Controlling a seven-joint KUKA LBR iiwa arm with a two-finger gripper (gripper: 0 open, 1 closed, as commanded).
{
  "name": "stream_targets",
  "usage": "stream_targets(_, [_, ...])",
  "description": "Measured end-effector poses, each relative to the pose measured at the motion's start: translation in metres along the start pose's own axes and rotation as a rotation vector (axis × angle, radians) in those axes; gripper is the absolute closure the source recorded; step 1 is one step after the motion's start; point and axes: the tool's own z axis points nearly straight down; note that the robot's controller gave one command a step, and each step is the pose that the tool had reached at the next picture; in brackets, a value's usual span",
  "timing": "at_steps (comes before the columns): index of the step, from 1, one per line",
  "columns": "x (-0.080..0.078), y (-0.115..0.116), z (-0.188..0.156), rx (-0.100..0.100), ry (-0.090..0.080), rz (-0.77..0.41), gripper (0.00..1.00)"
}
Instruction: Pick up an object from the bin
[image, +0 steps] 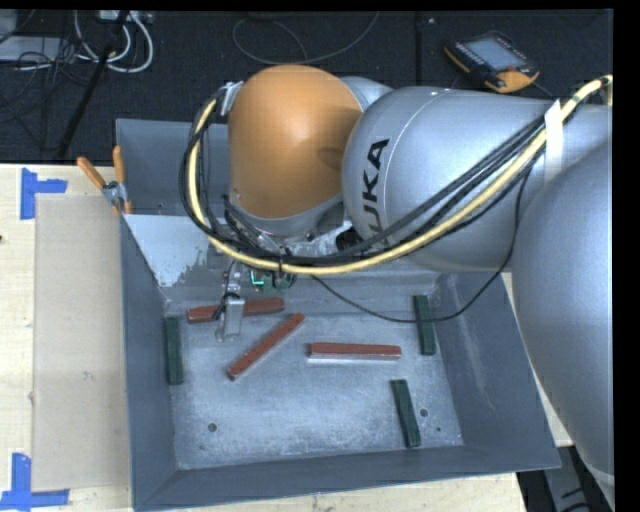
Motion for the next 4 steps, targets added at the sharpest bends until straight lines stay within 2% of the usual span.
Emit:
stream_targets(1, [-0.002,-0.001,-0.005,-0.002,-0.008,0.004,0.0])
stream_targets(2, [0.004,-0.024,0.041,-0.002,-0.011,-0.083,0.0])
stream_targets(3, [-0.015,-0.072,0.077,0.0,-0.008,-0.259,0.0])
stream_targets(4, [0.017,-0.074,0.093,0.001,-0.007,-0.399,0.0])
